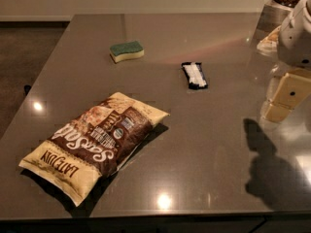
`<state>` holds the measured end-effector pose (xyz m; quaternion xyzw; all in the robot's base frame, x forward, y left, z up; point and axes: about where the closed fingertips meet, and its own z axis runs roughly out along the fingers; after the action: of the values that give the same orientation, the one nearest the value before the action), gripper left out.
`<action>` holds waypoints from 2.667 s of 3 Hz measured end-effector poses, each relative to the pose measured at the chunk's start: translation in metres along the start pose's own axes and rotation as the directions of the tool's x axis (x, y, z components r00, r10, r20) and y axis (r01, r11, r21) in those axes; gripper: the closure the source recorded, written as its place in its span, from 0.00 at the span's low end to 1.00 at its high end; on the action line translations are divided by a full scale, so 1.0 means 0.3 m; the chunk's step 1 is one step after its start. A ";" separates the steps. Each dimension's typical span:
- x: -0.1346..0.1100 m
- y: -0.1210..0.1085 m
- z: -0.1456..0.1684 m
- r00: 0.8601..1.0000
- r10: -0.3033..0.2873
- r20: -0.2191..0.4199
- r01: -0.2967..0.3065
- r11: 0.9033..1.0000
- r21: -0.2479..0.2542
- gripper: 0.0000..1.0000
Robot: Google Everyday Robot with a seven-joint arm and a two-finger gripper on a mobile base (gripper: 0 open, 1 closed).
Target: Pick brown chip bag
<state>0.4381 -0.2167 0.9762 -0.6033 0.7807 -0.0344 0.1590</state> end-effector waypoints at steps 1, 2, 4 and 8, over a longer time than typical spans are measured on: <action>0.000 0.000 0.000 1.000 0.000 0.000 0.000 1.000 0.000 0.00; -0.027 -0.003 0.005 0.999 0.007 0.039 -0.005 0.999 -0.033 0.00; -0.263 0.036 0.061 0.978 -0.004 0.211 0.032 0.991 -0.129 0.00; -0.759 0.278 0.337 0.937 -0.209 0.279 0.276 0.934 -0.226 0.00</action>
Offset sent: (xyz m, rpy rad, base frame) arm 0.0058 0.0177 -0.0031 0.1175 0.0820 0.0291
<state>0.4402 0.0370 0.9069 -0.7108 0.6710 0.1259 0.1696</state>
